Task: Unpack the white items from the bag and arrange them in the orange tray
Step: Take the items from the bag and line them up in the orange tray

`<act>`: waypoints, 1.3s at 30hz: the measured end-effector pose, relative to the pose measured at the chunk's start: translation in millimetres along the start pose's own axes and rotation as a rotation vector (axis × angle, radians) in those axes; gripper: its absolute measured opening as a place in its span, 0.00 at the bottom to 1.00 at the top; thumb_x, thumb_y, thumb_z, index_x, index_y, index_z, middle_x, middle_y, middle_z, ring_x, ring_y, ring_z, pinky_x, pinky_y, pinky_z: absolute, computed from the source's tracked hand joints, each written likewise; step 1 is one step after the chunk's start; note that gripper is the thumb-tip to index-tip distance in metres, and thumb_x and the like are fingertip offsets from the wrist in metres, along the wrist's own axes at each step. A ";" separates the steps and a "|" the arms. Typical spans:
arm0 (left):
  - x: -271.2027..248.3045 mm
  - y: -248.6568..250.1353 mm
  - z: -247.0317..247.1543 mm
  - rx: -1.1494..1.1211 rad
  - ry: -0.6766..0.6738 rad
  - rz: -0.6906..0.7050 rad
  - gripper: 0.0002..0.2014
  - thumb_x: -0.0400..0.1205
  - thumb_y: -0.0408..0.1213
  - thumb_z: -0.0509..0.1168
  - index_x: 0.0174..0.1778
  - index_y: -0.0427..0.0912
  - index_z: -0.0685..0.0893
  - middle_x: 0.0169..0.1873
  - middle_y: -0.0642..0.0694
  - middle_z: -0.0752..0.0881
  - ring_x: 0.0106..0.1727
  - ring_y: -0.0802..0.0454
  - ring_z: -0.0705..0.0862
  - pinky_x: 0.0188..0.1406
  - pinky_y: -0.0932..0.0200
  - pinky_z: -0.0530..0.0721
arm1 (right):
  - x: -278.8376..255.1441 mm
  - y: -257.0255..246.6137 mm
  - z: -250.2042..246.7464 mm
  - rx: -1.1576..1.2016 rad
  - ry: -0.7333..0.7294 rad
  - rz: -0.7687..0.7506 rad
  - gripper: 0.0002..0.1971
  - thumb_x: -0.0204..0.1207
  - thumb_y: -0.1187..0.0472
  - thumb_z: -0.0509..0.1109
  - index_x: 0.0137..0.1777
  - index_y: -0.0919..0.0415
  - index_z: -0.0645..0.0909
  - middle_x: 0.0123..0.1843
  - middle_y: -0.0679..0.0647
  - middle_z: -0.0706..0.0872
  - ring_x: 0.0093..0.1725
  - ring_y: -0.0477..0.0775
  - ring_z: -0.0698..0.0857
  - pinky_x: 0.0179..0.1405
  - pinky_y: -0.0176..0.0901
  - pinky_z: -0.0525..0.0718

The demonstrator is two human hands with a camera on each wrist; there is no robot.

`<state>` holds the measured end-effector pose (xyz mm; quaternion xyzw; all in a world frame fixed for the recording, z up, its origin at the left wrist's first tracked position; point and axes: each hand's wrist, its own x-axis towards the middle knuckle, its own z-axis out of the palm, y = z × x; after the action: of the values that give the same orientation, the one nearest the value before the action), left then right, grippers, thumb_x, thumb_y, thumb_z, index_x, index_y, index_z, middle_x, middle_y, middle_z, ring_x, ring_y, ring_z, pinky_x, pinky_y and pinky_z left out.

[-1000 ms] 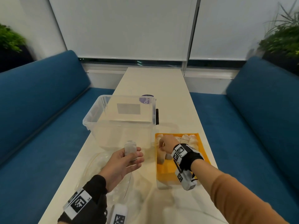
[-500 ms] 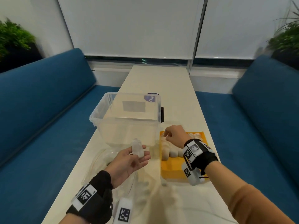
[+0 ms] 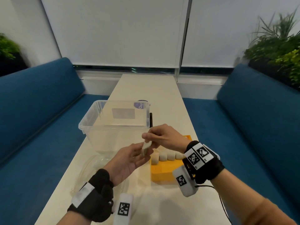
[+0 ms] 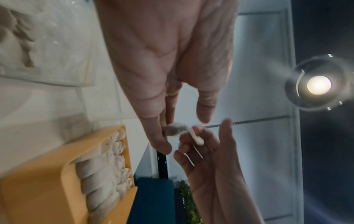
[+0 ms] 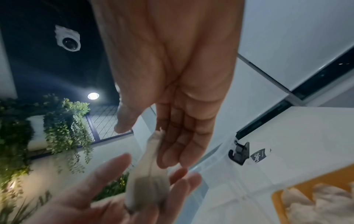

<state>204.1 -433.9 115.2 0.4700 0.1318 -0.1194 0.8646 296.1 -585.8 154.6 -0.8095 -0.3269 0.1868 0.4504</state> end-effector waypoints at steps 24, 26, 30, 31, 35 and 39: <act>9.9 -13.3 -12.8 0.586 0.258 0.264 0.11 0.80 0.28 0.69 0.55 0.46 0.87 0.54 0.48 0.87 0.57 0.50 0.86 0.48 0.59 0.86 | -6.2 29.5 -32.9 -0.547 0.129 0.103 0.08 0.78 0.62 0.68 0.52 0.60 0.86 0.44 0.48 0.80 0.44 0.47 0.76 0.38 0.30 0.70; 4.9 -13.7 -26.3 0.589 0.295 0.255 0.11 0.80 0.28 0.68 0.54 0.45 0.87 0.54 0.47 0.88 0.55 0.49 0.87 0.47 0.59 0.86 | -2.4 44.1 -26.5 -0.592 0.040 0.205 0.07 0.77 0.61 0.69 0.51 0.58 0.87 0.45 0.50 0.81 0.46 0.48 0.78 0.46 0.36 0.75; -5.5 -13.5 -50.6 0.595 0.367 0.227 0.10 0.81 0.28 0.67 0.54 0.45 0.87 0.53 0.47 0.88 0.51 0.49 0.88 0.48 0.58 0.86 | 5.8 68.2 -5.9 -0.673 -0.248 0.370 0.09 0.77 0.65 0.68 0.52 0.56 0.88 0.42 0.54 0.88 0.41 0.50 0.84 0.42 0.39 0.84; -7.6 -13.5 -55.2 0.591 0.383 0.224 0.10 0.82 0.28 0.66 0.54 0.45 0.87 0.53 0.47 0.88 0.51 0.49 0.89 0.48 0.57 0.87 | 9.5 71.6 -1.0 -0.693 -0.308 0.388 0.11 0.77 0.69 0.67 0.55 0.59 0.87 0.44 0.56 0.88 0.39 0.51 0.83 0.36 0.34 0.81; -13.2 -14.7 -69.2 0.581 0.424 0.211 0.10 0.82 0.28 0.66 0.54 0.45 0.87 0.53 0.46 0.88 0.48 0.49 0.88 0.43 0.59 0.85 | 27.8 85.0 10.7 -0.780 -0.392 0.446 0.18 0.76 0.76 0.66 0.63 0.63 0.84 0.62 0.62 0.85 0.54 0.58 0.84 0.28 0.30 0.71; -17.3 -15.0 -76.8 0.570 0.441 0.204 0.10 0.82 0.28 0.66 0.54 0.45 0.87 0.52 0.45 0.88 0.47 0.48 0.88 0.45 0.56 0.85 | 43.8 95.0 9.8 -0.803 -0.254 0.455 0.16 0.78 0.73 0.63 0.62 0.65 0.84 0.63 0.62 0.84 0.63 0.62 0.83 0.48 0.42 0.80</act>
<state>174.0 -375.6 69.2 0.7169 0.2288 0.0397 0.6573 355.9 -585.4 68.2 -0.9412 -0.2403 0.2373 0.0063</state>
